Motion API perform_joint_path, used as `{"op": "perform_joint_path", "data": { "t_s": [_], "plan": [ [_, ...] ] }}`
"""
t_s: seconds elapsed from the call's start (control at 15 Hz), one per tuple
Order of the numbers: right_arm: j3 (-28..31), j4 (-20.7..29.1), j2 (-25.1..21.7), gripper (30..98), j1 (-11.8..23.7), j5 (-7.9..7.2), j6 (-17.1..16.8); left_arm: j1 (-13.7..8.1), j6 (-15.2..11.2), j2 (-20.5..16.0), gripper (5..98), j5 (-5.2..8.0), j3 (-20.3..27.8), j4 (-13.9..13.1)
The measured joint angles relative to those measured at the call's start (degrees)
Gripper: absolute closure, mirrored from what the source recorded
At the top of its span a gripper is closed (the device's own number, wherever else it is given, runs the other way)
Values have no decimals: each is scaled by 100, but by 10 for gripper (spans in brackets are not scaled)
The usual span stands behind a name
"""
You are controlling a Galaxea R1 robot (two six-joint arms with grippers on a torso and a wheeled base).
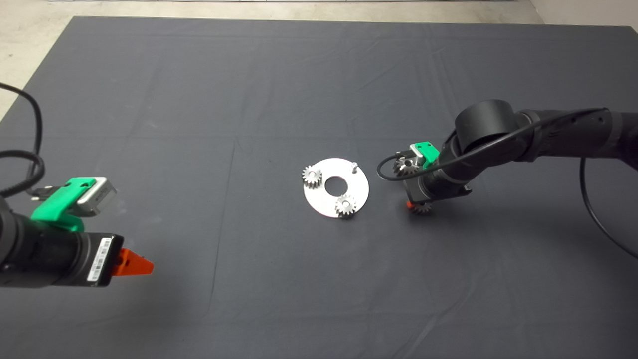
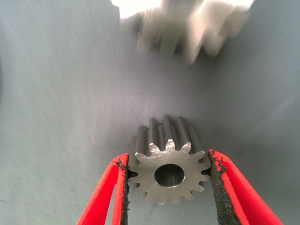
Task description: Remove an incorrectly installed larger gear and replace it with the correct smaller gear
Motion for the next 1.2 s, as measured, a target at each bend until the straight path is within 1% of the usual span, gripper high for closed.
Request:
{"op": "perform_joint_path", "data": {
  "t_s": [0.27,0.53,0.67,0.8,0.93,1.07,1.2],
  "plan": [
    [-2,-2,4,929,443,1,0,0,-2,0,292,1,0,0],
    [0,-2,45,927,711,1,-5,2,-2,15,292,1,0,2],
    [6,-2,166,927,831,-15,-8,2,-2,67,292,1,0,2],
    [20,-2,350,929,885,-16,-6,2,-2,91,292,3,0,2],
    [28,6,643,929,884,-10,-5,2,-2,91,292,1,-30,2],
    [33,22,873,929,883,34,-2,4,-2,87,292,1,-38,2],
    [39,28,933,929,883,41,0,15,-2,78,292,7,-38,2]
  ]
}}
